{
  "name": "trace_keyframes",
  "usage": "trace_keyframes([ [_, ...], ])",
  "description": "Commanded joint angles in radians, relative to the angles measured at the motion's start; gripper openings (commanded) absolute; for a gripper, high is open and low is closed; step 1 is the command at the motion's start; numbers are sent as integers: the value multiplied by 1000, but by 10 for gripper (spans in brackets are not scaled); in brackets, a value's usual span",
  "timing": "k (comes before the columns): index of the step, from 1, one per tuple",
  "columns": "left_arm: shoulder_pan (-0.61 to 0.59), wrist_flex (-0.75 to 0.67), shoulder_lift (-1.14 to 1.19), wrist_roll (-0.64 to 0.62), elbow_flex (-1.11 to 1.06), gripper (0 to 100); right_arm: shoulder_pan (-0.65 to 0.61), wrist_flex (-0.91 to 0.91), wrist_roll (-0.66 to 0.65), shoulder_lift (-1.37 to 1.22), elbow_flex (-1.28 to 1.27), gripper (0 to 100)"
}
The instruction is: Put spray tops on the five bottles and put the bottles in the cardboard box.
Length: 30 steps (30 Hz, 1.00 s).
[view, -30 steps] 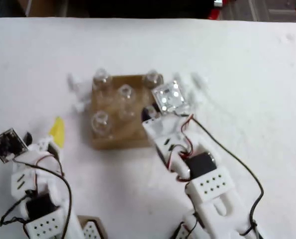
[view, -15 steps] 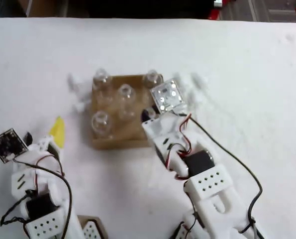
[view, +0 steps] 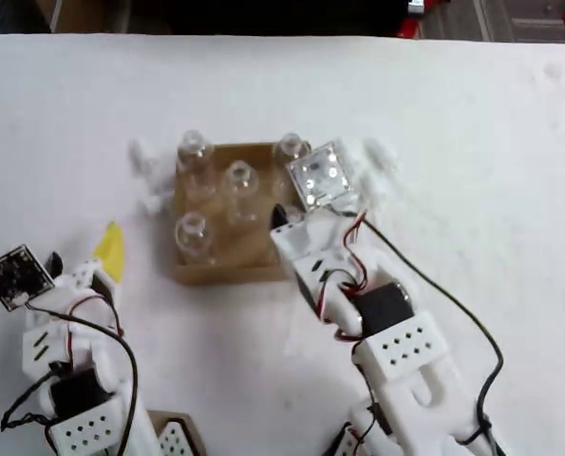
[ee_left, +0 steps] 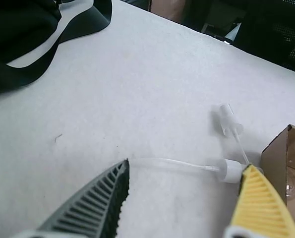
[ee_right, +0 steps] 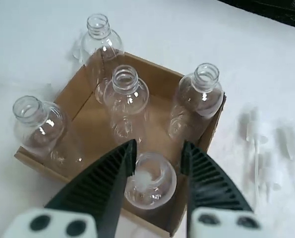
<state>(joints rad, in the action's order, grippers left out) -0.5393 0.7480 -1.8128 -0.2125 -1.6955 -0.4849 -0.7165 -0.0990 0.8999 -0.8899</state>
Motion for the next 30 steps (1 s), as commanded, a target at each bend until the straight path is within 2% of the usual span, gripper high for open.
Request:
trace_keyframes([
  [1,13,11,-15,14,3,327,58,-143,14,58,183,129],
  [6,13,11,-15,14,3,325,243,-260,100,77,244,130],
  [13,13,8,-15,14,3,325,400,-367,95,170,192,128],
  [18,8,9,-15,15,5,315,418,-262,94,337,-21,128],
  [20,7,9,-15,17,6,263,418,-191,94,414,-126,127],
  [23,5,9,-15,21,6,132,409,-90,94,524,-292,127],
  [26,5,15,-15,178,3,15,398,-22,94,624,-427,127],
  [30,5,109,-15,402,3,49,400,25,94,745,-540,127],
])
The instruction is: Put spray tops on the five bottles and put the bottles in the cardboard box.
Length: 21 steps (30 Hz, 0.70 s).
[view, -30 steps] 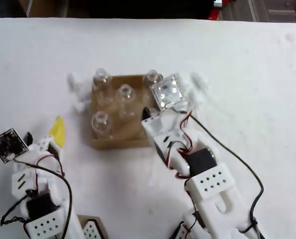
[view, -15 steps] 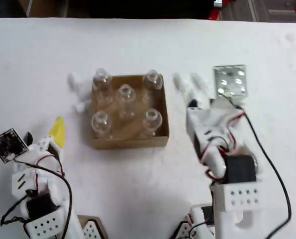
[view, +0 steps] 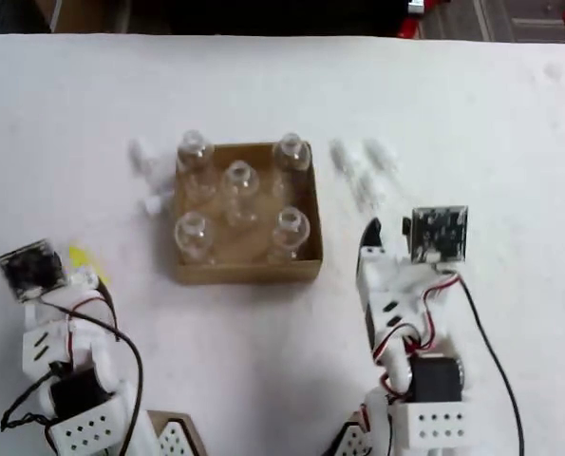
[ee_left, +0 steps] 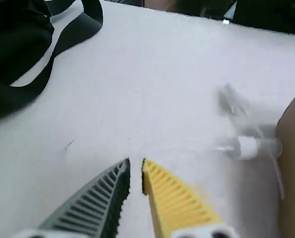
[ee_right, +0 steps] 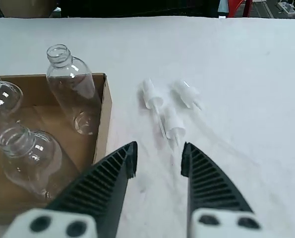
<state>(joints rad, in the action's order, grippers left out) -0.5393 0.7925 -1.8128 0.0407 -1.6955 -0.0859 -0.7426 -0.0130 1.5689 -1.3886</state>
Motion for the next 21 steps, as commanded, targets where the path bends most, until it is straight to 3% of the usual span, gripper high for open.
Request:
trace_keyframes([
  [1,5,92,-15,187,3,45,1,58,8,107,-63,127],
  [6,7,201,-15,272,3,23,1,54,8,240,-157,127],
  [15,7,486,-15,269,3,24,1,61,8,226,-169,127],
  [21,7,496,-15,269,3,23,1,58,8,226,-169,127],
])
